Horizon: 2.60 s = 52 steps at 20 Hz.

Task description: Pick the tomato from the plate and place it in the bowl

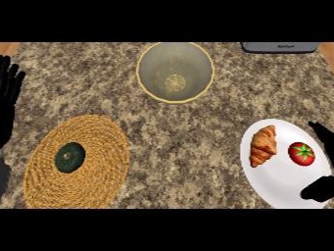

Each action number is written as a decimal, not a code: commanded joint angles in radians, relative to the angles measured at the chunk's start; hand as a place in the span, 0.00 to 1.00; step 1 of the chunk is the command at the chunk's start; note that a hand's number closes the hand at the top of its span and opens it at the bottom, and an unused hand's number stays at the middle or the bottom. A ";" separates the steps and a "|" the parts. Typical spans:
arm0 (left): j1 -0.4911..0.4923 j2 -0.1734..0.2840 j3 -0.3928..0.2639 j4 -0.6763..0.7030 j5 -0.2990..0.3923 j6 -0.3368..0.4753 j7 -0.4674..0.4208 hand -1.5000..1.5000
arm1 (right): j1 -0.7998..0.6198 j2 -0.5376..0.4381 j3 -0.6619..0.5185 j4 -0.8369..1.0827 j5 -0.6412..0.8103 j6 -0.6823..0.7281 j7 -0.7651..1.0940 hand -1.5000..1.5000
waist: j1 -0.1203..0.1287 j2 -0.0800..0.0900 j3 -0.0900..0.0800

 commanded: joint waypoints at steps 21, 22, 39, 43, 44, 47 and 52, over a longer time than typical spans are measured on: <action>-0.044 -0.097 0.051 0.003 -0.089 -0.033 0.018 0.50 | -0.096 0.226 -0.094 0.335 0.262 0.005 -0.156 0.00 | 0.001 0.000 0.000; 0.027 -0.037 0.113 -0.035 -0.035 -0.106 0.025 0.50 | -0.068 0.218 -0.118 0.351 0.264 -0.041 -0.208 0.00 | 0.003 0.000 0.000; 0.002 -0.080 0.110 0.023 -0.092 -0.122 -0.030 0.50 | -0.047 0.201 -0.173 0.380 0.383 -0.150 -0.384 1.00 | -0.001 0.000 0.000; -0.062 -0.097 0.062 0.007 -0.078 -0.135 0.002 0.50 | -0.370 0.042 -0.121 0.540 0.350 0.022 -0.625 1.00 | 0.112 0.031 0.006; -0.073 -0.099 0.053 0.008 -0.074 -0.147 -0.003 0.50 | -0.395 0.026 -0.090 0.537 0.361 0.043 -0.670 1.00 | 0.142 0.044 0.006; -0.101 -0.115 0.026 -0.003 -0.076 -0.154 -0.006 0.50 | -0.471 -0.021 -0.059 0.534 0.357 0.076 -0.794 1.00 | 0.197 0.067 0.009; -0.138 -0.129 0.008 -0.001 -0.077 -0.152 0.000 0.50 | -0.599 -0.100 -0.072 0.628 0.332 0.089 -0.996 1.00 | 0.214 0.081 0.012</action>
